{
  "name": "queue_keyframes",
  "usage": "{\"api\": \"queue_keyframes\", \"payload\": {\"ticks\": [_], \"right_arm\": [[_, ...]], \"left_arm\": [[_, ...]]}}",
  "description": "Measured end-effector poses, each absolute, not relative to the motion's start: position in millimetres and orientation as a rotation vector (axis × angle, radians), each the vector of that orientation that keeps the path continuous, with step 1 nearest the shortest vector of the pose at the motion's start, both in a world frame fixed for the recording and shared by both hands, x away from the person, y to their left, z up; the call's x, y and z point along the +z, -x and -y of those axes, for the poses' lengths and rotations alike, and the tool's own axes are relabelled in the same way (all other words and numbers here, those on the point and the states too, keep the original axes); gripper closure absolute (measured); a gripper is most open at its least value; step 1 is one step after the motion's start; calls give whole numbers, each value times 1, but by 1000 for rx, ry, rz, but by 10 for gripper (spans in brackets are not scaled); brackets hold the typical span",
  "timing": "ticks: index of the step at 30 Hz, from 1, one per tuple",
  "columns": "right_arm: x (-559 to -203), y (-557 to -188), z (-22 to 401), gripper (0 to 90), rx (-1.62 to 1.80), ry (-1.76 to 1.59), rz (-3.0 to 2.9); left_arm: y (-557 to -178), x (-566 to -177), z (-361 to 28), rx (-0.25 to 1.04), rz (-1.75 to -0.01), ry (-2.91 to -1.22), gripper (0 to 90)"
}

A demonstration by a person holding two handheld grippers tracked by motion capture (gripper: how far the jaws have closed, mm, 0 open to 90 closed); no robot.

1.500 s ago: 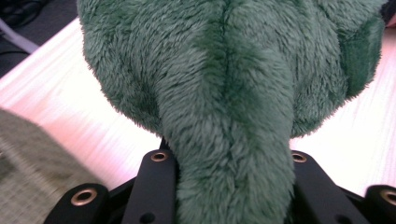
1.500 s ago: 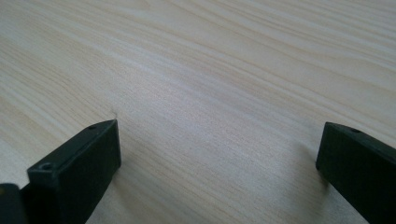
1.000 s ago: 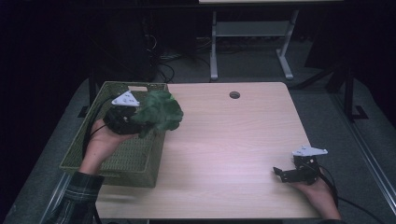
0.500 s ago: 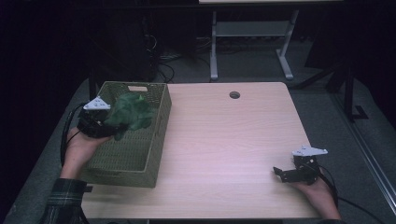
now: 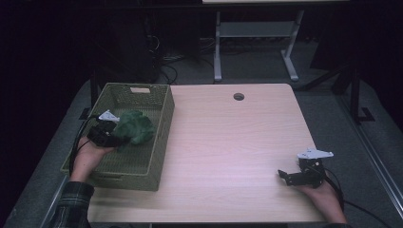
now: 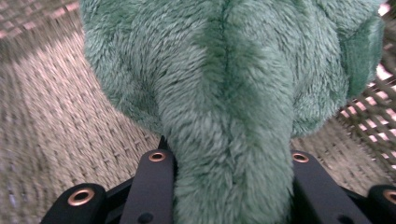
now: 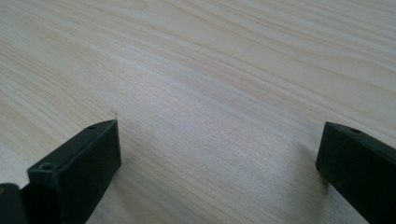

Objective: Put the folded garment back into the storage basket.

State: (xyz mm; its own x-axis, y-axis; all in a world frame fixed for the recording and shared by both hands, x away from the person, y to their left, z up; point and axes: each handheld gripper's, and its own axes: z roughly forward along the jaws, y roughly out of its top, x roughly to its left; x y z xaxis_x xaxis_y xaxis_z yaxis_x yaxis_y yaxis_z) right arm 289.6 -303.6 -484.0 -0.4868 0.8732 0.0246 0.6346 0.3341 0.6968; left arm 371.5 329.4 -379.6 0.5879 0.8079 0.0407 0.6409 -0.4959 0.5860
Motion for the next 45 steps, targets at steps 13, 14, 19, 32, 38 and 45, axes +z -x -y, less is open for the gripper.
{"api": "queue_keyframes", "payload": {"ticks": [13,14,19,32,38,45], "right_arm": [[-484,-290,304,0,933,-1337,-2250],[-484,-290,304,0,933,-1338,-2250],[-484,-290,304,0,933,-1336,-2250],[-484,-290,304,0,933,-1345,-2242],[-484,-290,304,0,932,-1345,-2241],[-484,-290,304,0,932,-1345,-2241]], "left_arm": [[-382,-403,-324,328,-1210,-2393,643],[-383,-405,-324,319,-1219,-2389,630],[-384,-406,-326,307,-1224,-2379,508],[-377,-387,-336,383,-1203,-2252,158],[-374,-371,-333,405,-1172,-2211,152],[-371,-356,-314,408,-1104,-2162,148]]}}
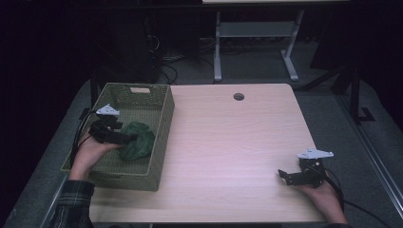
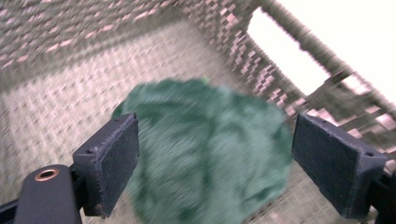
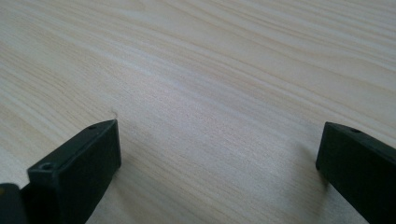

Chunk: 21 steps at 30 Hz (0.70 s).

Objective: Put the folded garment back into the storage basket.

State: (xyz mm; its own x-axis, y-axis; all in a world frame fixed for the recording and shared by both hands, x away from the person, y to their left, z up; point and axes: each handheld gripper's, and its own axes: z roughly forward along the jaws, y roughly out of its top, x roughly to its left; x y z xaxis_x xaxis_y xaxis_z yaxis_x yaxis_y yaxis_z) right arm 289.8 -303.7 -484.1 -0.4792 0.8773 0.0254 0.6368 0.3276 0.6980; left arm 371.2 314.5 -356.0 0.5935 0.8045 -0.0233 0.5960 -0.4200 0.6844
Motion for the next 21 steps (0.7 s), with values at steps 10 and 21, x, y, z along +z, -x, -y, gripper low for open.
{"api": "queue_keyframes", "payload": {"ticks": [10,21], "right_arm": [[-484,-290,304,0,932,-1348,-2239],[-484,-290,303,0,932,-1350,-2238]], "left_arm": [[-363,-342,-279,391,-1002,-2141,148],[-355,-329,-238,385,-903,-2123,148]]}}
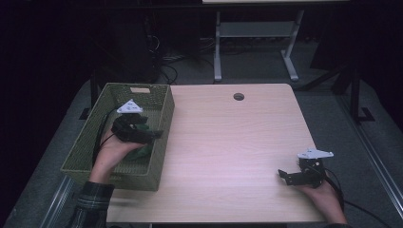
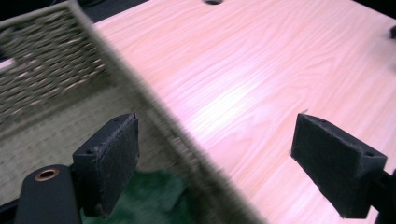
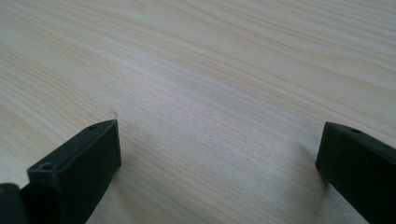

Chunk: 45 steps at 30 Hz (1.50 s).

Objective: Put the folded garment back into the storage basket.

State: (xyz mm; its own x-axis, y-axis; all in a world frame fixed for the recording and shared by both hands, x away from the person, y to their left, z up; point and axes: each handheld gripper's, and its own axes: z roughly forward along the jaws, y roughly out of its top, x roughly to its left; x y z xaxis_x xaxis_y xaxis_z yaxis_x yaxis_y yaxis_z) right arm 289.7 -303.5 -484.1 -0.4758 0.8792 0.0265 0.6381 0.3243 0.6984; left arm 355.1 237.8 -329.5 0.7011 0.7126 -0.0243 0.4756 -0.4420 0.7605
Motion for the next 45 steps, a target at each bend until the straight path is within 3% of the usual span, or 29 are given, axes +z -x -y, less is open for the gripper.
{"api": "queue_keyframes", "payload": {"ticks": [23,45], "right_arm": [[-484,-290,303,0,933,-1351,-2237],[-484,-290,303,0,933,-1350,-2238]], "left_arm": [[-349,-349,-135,302,-748,-2107,148],[-341,-418,-81,281,-721,-2209,141]]}}
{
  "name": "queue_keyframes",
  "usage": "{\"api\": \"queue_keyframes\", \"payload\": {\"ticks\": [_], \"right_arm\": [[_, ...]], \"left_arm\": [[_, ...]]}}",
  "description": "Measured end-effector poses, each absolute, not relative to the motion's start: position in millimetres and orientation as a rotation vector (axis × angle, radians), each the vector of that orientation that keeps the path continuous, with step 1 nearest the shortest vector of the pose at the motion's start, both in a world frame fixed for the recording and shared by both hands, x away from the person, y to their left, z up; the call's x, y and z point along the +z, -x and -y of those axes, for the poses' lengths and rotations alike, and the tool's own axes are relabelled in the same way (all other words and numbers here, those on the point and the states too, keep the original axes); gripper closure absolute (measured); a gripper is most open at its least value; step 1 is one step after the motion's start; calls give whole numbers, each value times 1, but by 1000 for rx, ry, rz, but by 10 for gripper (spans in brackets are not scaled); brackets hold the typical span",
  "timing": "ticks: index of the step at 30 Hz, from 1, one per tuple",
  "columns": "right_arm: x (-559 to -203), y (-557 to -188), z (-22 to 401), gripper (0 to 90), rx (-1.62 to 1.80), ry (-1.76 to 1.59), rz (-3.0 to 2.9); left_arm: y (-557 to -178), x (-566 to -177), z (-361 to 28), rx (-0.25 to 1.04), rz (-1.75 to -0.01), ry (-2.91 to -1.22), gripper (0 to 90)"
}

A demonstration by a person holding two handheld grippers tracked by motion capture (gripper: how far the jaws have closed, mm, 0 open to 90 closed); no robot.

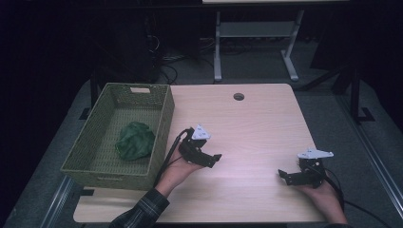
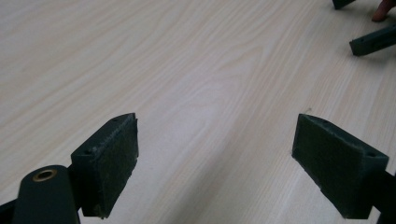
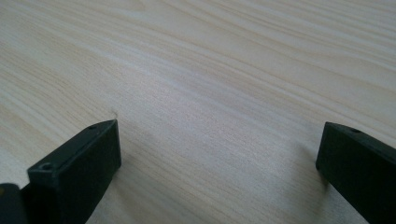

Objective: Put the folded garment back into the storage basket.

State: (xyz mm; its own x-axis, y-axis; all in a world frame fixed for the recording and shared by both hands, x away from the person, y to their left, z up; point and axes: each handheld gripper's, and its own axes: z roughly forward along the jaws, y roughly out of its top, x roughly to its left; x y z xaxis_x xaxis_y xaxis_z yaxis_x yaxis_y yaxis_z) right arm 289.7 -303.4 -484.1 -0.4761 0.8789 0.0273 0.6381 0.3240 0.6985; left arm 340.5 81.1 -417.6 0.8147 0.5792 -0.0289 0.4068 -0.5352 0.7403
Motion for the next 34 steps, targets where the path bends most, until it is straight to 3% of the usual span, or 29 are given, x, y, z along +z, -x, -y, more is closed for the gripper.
{"api": "queue_keyframes", "payload": {"ticks": [21,34], "right_arm": [[-484,-290,303,0,933,-1349,-2239],[-484,-290,303,0,933,-1347,-2240]], "left_arm": [[-345,-474,-81,307,-750,-2279,129],[-344,-479,-82,316,-740,-2241,126]]}}
